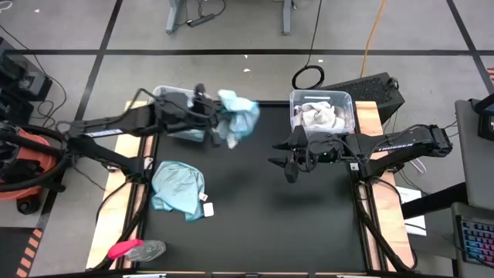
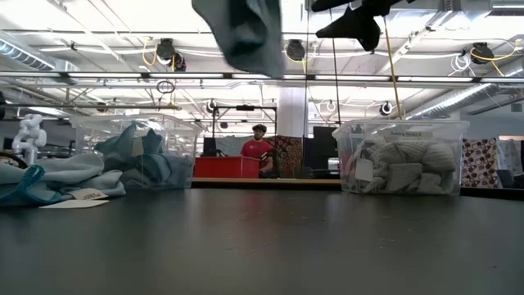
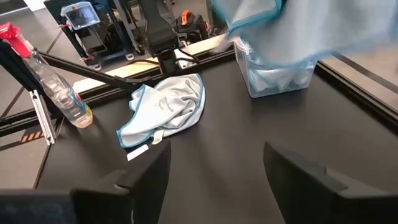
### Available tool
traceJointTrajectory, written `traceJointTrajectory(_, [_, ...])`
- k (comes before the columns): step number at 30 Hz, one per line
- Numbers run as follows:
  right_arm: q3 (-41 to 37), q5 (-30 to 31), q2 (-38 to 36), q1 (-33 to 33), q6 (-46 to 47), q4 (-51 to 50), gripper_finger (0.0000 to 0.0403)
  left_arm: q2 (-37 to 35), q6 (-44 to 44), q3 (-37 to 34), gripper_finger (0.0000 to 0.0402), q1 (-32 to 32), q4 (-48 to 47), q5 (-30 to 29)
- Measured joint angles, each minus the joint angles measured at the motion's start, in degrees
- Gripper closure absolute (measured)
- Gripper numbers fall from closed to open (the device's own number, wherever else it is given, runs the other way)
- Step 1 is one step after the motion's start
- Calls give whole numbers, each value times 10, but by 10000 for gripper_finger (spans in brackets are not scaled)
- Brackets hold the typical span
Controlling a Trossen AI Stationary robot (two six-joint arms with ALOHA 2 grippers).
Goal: Sort microfiber towel by color & place in baskets
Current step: Put the blue microfiber towel into the left transparent bin
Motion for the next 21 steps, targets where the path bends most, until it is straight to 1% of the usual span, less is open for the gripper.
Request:
traceJointTrajectory(2, [0,0,0,0,0,-4,156,-21,11,8,391,10,-39,-26])
traceJointTrajectory(7, [0,0,0,0,-3,-11,162,-68,17,23,391,35,-103,-77])
traceJointTrajectory(13, [0,0,0,0,-4,-22,170,-119,13,24,391,56,-172,-115])
traceJointTrajectory(21, [0,0,0,0,-5,-46,172,-156,11,24,391,82,-255,-183])
